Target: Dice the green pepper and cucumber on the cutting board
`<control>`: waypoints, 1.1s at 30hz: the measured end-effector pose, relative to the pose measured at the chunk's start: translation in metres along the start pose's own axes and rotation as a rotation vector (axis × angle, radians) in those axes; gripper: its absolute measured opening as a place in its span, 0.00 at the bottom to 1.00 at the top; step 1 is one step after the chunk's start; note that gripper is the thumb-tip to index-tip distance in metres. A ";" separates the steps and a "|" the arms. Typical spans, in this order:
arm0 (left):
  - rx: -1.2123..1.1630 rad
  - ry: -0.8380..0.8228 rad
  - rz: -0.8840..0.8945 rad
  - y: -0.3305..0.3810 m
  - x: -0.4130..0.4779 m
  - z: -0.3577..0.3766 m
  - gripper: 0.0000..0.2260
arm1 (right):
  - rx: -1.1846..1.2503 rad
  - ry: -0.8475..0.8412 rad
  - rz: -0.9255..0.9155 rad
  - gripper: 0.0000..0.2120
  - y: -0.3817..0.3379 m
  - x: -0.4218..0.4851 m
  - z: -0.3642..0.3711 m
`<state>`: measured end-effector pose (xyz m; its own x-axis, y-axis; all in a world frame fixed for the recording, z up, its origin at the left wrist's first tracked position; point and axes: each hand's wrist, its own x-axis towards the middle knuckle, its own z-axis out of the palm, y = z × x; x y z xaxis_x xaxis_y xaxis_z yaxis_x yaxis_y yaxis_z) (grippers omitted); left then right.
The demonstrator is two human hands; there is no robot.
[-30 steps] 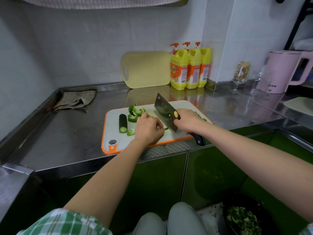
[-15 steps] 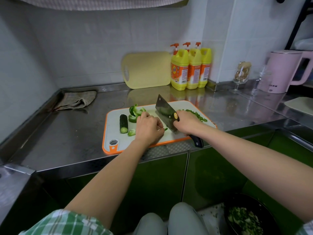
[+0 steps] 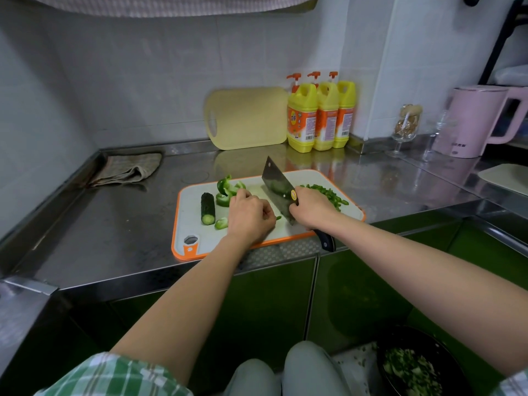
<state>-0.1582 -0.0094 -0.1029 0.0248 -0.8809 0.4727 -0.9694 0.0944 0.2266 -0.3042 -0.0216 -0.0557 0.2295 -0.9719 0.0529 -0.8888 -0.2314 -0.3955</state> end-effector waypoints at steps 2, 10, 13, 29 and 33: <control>0.005 -0.001 0.001 0.000 0.000 -0.001 0.07 | 0.027 -0.013 -0.010 0.02 0.001 -0.002 -0.003; -0.017 0.010 -0.019 -0.001 0.001 0.000 0.08 | -0.132 -0.117 -0.044 0.03 -0.009 0.000 -0.003; -0.006 0.006 -0.022 -0.001 0.001 0.001 0.08 | -0.052 -0.060 -0.020 0.02 -0.009 0.002 0.002; 0.075 0.071 -0.151 -0.016 -0.012 -0.005 0.16 | 0.202 -0.157 0.088 0.02 0.009 0.000 -0.003; 0.079 0.032 -0.192 -0.017 -0.012 -0.005 0.18 | 0.218 -0.027 0.206 0.04 0.042 0.010 -0.019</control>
<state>-0.1412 0.0025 -0.1080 0.2174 -0.8639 0.4543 -0.9623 -0.1117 0.2482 -0.3468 -0.0418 -0.0545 0.0662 -0.9952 -0.0725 -0.8124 -0.0116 -0.5830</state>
